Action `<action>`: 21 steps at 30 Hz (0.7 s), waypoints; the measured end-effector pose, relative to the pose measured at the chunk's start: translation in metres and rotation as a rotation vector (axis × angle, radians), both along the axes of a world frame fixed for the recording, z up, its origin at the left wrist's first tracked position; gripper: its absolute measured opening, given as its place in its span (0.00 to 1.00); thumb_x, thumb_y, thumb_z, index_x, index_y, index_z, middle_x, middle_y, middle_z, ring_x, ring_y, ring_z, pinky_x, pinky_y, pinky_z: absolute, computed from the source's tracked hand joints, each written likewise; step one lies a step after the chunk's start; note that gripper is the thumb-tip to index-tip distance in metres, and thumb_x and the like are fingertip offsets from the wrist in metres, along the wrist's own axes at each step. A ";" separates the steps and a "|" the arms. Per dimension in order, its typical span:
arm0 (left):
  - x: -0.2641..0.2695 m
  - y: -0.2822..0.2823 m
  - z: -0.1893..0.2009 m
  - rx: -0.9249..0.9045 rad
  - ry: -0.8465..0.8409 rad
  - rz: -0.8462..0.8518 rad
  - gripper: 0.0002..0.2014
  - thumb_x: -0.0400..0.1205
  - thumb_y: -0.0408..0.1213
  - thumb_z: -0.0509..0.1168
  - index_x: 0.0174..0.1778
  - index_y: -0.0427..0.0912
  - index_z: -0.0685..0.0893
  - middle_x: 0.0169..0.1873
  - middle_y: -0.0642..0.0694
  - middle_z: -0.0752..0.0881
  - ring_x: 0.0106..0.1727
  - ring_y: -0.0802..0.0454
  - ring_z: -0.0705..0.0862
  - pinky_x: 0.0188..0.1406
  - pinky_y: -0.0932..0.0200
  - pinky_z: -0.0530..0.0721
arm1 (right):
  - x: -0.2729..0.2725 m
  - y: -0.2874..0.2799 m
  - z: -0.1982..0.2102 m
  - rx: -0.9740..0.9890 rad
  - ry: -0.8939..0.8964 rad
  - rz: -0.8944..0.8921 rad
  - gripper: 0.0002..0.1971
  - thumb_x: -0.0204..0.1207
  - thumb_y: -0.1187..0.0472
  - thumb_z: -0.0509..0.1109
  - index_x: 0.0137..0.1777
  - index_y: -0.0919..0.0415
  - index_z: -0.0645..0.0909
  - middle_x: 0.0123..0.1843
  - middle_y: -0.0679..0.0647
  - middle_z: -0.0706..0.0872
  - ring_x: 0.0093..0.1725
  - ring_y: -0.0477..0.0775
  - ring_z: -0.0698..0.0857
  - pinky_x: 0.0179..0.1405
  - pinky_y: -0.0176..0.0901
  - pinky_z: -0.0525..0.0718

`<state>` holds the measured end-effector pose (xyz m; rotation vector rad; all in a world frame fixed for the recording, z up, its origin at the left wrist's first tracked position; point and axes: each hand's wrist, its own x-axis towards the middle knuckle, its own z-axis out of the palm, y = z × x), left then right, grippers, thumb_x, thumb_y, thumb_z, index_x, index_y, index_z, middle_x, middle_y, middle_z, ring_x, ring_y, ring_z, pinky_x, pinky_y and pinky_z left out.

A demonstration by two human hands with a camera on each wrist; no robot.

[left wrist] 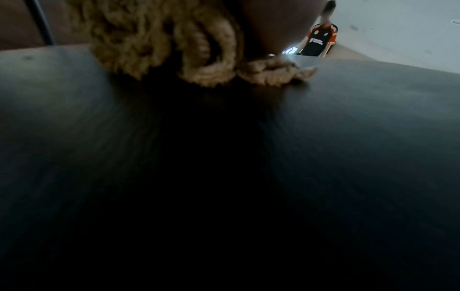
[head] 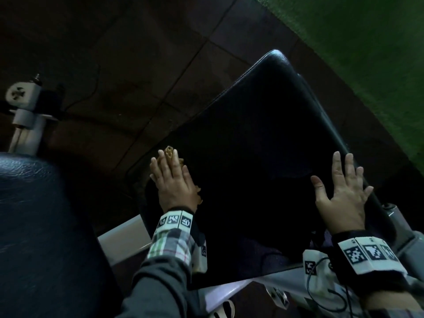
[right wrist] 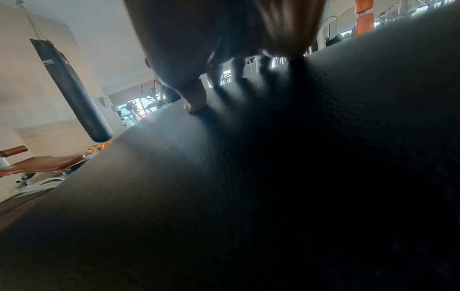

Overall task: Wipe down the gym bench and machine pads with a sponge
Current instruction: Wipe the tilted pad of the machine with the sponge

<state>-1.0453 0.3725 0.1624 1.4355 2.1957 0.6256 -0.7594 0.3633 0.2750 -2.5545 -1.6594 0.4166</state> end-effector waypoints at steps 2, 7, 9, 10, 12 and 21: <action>-0.013 0.020 -0.004 0.009 0.000 -0.015 0.29 0.85 0.52 0.42 0.82 0.46 0.65 0.84 0.40 0.58 0.85 0.38 0.50 0.80 0.37 0.50 | 0.000 0.000 -0.001 0.008 -0.008 0.004 0.34 0.80 0.43 0.58 0.82 0.44 0.47 0.84 0.47 0.44 0.83 0.56 0.43 0.78 0.63 0.37; -0.050 0.049 -0.013 -0.050 -0.054 0.116 0.24 0.89 0.45 0.50 0.82 0.46 0.66 0.83 0.40 0.62 0.85 0.40 0.53 0.80 0.39 0.51 | 0.002 0.000 -0.003 0.019 -0.018 0.004 0.38 0.71 0.39 0.52 0.82 0.45 0.49 0.84 0.48 0.46 0.83 0.58 0.45 0.77 0.64 0.39; -0.061 0.044 -0.019 -0.048 -0.074 0.233 0.23 0.89 0.44 0.51 0.81 0.45 0.68 0.81 0.39 0.66 0.83 0.39 0.57 0.80 0.41 0.53 | 0.002 -0.001 -0.003 0.025 -0.016 0.004 0.38 0.71 0.39 0.52 0.82 0.45 0.49 0.84 0.48 0.47 0.83 0.59 0.45 0.77 0.65 0.39; -0.065 0.039 -0.021 -0.042 -0.074 0.280 0.23 0.89 0.44 0.51 0.80 0.43 0.69 0.80 0.39 0.68 0.82 0.37 0.59 0.80 0.42 0.55 | 0.002 0.000 -0.003 0.023 -0.012 0.004 0.38 0.71 0.39 0.52 0.82 0.45 0.49 0.84 0.48 0.46 0.83 0.59 0.45 0.77 0.65 0.39; -0.068 0.023 -0.028 -0.030 -0.063 0.356 0.25 0.87 0.46 0.49 0.79 0.40 0.71 0.77 0.35 0.70 0.80 0.33 0.62 0.78 0.42 0.58 | 0.002 0.000 -0.003 0.017 -0.010 0.000 0.38 0.71 0.39 0.52 0.82 0.45 0.48 0.84 0.48 0.46 0.83 0.58 0.44 0.77 0.64 0.38; -0.016 -0.020 -0.018 -0.023 -0.006 0.281 0.28 0.86 0.46 0.48 0.79 0.34 0.69 0.78 0.26 0.66 0.79 0.24 0.61 0.74 0.28 0.60 | 0.002 0.000 -0.004 0.014 -0.023 -0.001 0.38 0.71 0.39 0.51 0.82 0.45 0.48 0.84 0.47 0.45 0.83 0.58 0.44 0.78 0.63 0.38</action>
